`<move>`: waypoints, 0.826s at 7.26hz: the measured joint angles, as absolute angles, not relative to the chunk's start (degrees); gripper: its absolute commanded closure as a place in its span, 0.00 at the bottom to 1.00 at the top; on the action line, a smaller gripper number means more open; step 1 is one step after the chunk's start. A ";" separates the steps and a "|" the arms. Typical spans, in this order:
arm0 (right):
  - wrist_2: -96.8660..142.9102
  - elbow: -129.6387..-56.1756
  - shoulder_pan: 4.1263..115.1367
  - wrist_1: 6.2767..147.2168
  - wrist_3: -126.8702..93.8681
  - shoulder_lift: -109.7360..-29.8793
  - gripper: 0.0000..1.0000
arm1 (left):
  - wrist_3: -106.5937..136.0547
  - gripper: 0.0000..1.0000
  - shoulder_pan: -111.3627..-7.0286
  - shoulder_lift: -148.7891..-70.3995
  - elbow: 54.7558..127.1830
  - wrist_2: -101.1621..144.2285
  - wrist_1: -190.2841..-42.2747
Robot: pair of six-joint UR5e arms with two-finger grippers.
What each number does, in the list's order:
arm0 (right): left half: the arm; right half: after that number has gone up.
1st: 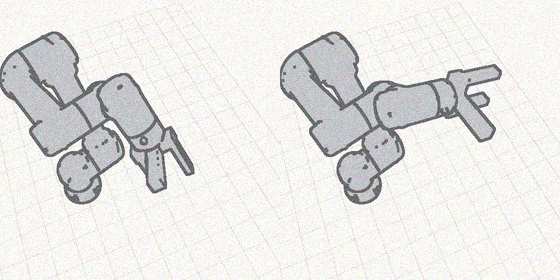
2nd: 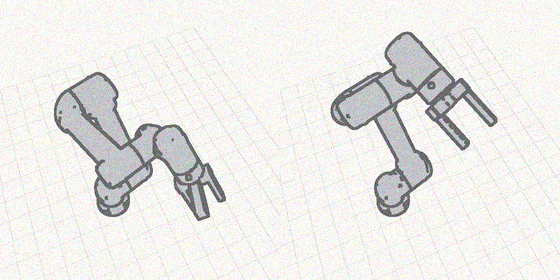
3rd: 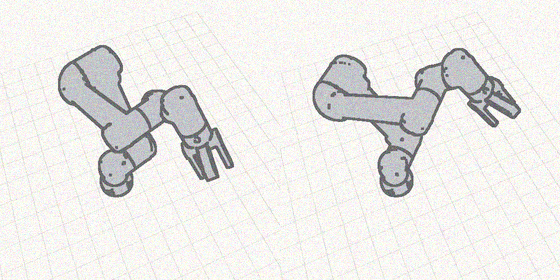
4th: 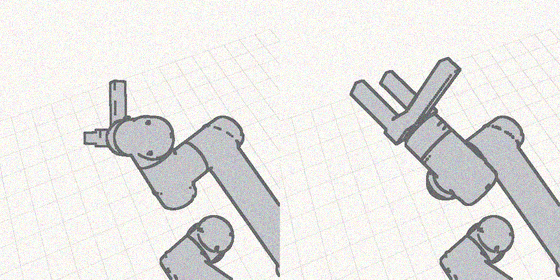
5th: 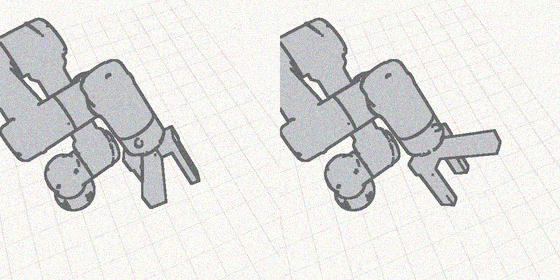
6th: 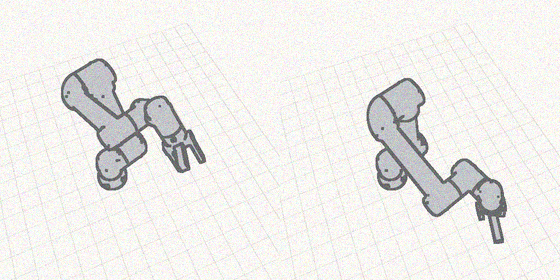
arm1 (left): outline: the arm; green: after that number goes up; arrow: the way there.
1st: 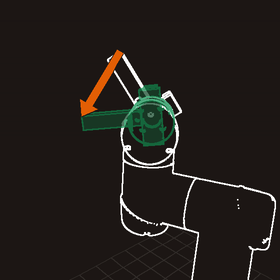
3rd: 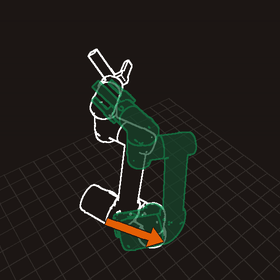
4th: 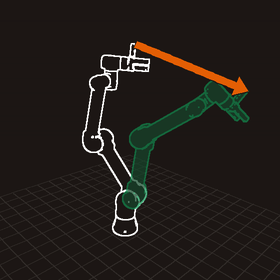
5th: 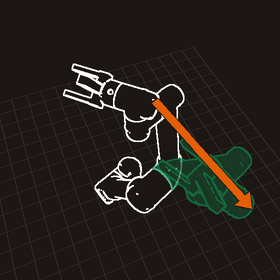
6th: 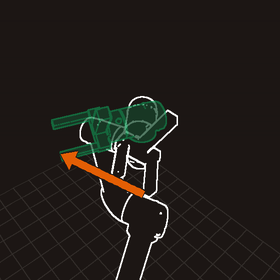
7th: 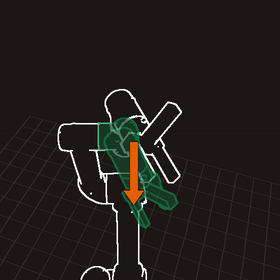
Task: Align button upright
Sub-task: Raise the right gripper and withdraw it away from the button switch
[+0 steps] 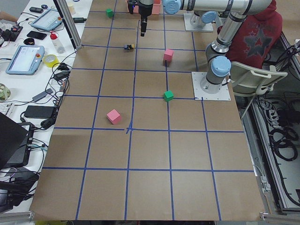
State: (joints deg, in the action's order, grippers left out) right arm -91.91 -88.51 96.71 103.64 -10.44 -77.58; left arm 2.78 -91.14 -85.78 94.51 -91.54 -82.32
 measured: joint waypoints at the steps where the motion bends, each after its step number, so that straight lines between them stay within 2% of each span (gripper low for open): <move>1: -92.47 -88.23 96.12 101.04 -8.85 -79.96 0.00 | 2.85 0.00 -91.15 -85.78 94.82 -91.42 -82.23; 6: -93.12 -88.22 95.91 97.13 -8.00 -83.25 0.00 | 2.29 0.00 -91.32 -85.52 95.51 -91.14 -79.19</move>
State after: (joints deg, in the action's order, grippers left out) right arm -93.12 -88.22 95.91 97.13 -8.00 -83.25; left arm 2.29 -91.32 -85.52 95.51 -91.14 -79.19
